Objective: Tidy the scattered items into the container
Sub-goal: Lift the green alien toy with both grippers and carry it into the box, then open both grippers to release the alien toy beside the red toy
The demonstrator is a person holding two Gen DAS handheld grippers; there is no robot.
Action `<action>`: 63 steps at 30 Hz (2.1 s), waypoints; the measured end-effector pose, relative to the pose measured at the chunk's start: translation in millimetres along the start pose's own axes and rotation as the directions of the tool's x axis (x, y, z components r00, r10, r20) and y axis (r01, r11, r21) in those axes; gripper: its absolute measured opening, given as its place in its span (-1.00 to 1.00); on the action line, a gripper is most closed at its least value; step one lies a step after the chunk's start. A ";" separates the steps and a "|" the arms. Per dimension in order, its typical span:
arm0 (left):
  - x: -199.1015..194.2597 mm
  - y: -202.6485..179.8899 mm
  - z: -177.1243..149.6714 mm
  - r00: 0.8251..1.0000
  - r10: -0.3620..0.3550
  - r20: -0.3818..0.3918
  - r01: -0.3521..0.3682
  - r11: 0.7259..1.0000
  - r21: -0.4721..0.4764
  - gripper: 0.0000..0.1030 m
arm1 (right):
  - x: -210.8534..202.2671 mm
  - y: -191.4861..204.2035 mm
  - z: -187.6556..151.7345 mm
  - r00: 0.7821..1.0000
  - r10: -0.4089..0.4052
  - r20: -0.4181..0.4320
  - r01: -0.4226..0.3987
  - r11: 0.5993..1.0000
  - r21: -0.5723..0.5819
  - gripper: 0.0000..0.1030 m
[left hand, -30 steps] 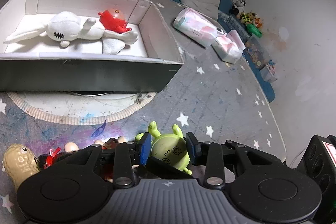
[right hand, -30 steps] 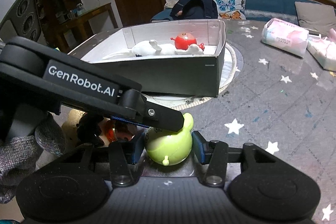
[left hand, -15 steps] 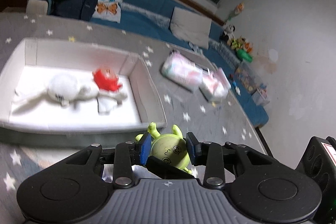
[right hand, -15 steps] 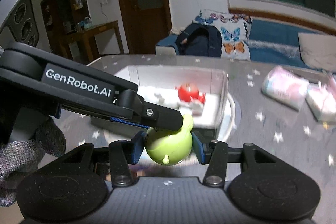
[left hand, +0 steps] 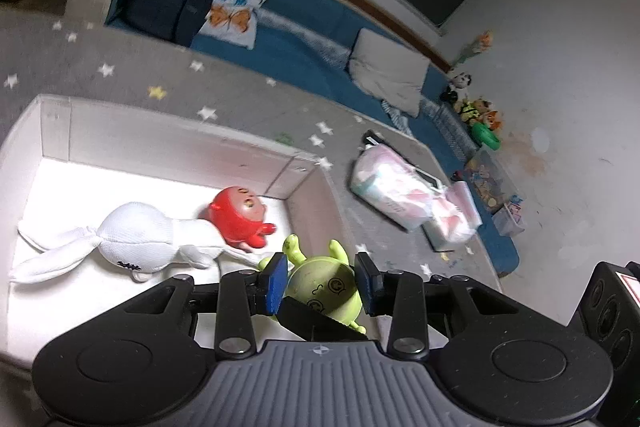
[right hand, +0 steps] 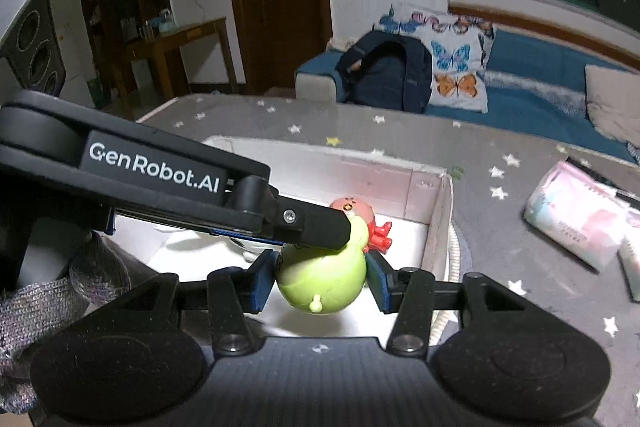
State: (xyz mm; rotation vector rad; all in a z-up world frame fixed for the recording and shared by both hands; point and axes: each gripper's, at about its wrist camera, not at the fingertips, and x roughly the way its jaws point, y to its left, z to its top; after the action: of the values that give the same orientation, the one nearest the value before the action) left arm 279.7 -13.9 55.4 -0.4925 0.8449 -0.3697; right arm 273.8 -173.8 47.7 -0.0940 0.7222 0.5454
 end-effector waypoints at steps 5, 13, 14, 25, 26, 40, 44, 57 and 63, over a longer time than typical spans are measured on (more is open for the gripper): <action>22.7 20.4 4.4 1.000 0.003 -0.030 -0.004 0.999 -0.039 -0.24 | 27.6 -8.4 -1.7 0.998 0.011 -0.055 -0.011 1.000 0.006 -0.05; 39.1 34.1 3.6 0.999 0.002 -0.053 -0.005 0.998 -0.058 -0.24 | 51.7 -10.1 -4.5 0.993 -0.003 -0.117 0.000 1.000 -0.031 -0.05; 39.6 34.8 3.6 0.999 0.000 -0.054 -0.003 0.998 -0.058 -0.24 | 53.0 -9.3 -4.2 0.993 -0.009 -0.121 0.004 0.999 -0.042 -0.05; 41.6 40.3 2.4 0.998 -0.020 -0.059 0.016 0.997 -0.072 -0.24 | 57.3 -3.6 -2.1 0.988 -0.042 -0.145 0.028 0.995 -0.100 -0.04; 41.4 41.0 2.5 0.998 -0.026 -0.062 0.021 0.997 -0.077 -0.24 | 57.3 -3.1 -2.0 0.988 -0.046 -0.145 0.031 0.994 -0.105 -0.04; 40.5 42.0 2.3 0.997 -0.044 -0.070 0.038 0.995 -0.087 -0.24 | 56.3 -2.9 -3.7 0.989 -0.052 -0.140 0.036 0.992 -0.117 -0.03; 38.7 42.5 1.8 0.996 -0.050 -0.067 0.044 0.995 -0.092 -0.24 | 56.4 -2.6 -4.5 0.989 -0.053 -0.138 0.037 0.992 -0.118 -0.03; 30.7 43.6 2.0 0.998 -0.049 -0.048 0.044 0.995 -0.094 -0.24 | 52.6 -2.7 -5.3 0.990 -0.057 -0.130 0.043 0.993 -0.106 -0.03; 25.2 44.1 1.4 0.998 -0.049 -0.038 0.045 0.994 -0.096 -0.24 | 50.3 -1.9 -5.5 0.990 -0.059 -0.126 0.046 0.994 -0.104 -0.02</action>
State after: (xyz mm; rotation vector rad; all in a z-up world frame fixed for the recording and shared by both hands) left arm 301.3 10.4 16.4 -0.5964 0.8937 -0.3850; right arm 302.5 -154.7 10.6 -0.2436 0.8161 0.5290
